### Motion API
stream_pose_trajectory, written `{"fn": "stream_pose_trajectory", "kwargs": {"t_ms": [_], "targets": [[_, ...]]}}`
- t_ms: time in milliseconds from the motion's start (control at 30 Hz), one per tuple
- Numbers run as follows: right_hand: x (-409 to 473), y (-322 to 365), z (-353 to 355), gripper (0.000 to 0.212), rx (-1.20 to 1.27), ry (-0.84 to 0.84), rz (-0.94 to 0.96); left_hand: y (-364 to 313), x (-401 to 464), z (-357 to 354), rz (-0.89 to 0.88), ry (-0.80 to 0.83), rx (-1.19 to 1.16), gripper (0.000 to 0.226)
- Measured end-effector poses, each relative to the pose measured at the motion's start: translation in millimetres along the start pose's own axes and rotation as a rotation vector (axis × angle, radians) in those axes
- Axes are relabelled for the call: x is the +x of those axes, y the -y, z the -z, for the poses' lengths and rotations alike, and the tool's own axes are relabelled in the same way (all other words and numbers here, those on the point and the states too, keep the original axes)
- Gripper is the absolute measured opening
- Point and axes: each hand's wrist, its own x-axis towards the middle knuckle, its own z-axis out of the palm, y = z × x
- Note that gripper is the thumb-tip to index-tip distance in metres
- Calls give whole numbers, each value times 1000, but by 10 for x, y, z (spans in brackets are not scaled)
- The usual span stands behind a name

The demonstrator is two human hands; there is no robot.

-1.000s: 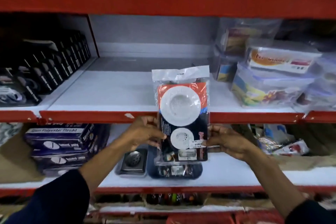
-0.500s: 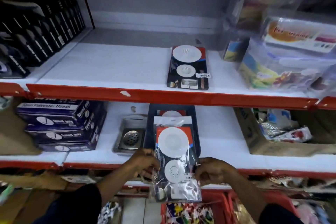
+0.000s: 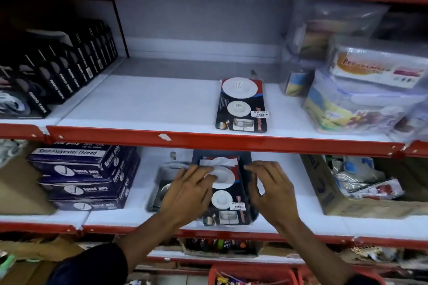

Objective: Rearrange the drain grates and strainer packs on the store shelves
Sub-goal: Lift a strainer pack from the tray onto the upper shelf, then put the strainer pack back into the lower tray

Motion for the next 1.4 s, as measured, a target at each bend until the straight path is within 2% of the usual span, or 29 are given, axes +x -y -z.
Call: {"fn": "stream_pose_trajectory", "kwargs": {"t_ms": [67,133,200,267,333,400,433,500,600,633,700,767,800,867,933,1000,1167,1300,1400], "targets": [[214,8,98,27,-80,-107,157,2,129,214,-131,-186,59,24],[495,26,171,37,-110,-116,131,11,354,411,-142,-313,71,27],[754,12,189,46,-158,-56,52,9,631,551,-118,-349,85,36],[968,-37,176,49,-204,33,-73,23,909,616,-53,-287,88,46],[1145,-151,113,51,-108,201,-312,71,1188,565,86,-121,34,53],[1273,-220,84,53,5,346,-518,117,1420,474,270,99,-170,52],[1315,-237,87,52,40,370,-541,127,1507,466,349,172,-306,47],[1376,-237,110,41,75,335,-517,148,1626,495,418,192,-481,38],[1456,-281,165,27,232,217,-593,226,1720,544,548,95,-614,36],[1458,-337,163,26,323,157,-651,253,1731,564,622,57,-685,32],[1461,-416,211,20,592,52,-791,301,1744,635,736,15,-864,10],[1454,-438,304,13,853,41,-887,360,1734,723,800,56,-1078,10],[1452,-427,376,10,956,62,-908,381,1714,789,814,99,-1187,2],[1425,-398,511,15,1121,130,-926,447,1623,899,823,221,-1330,15],[1362,-418,599,35,1256,237,-946,527,1500,986,780,350,-1401,13],[1251,-439,668,43,1309,402,-935,596,1353,1060,712,490,-1399,15],[881,-416,699,38,1204,837,-805,663,963,1086,645,732,-1306,23],[526,-434,460,39,1143,1050,-906,575,635,820,705,865,-1212,40],[268,-429,278,45,1090,1187,-998,483,389,568,753,922,-1184,35]]}}
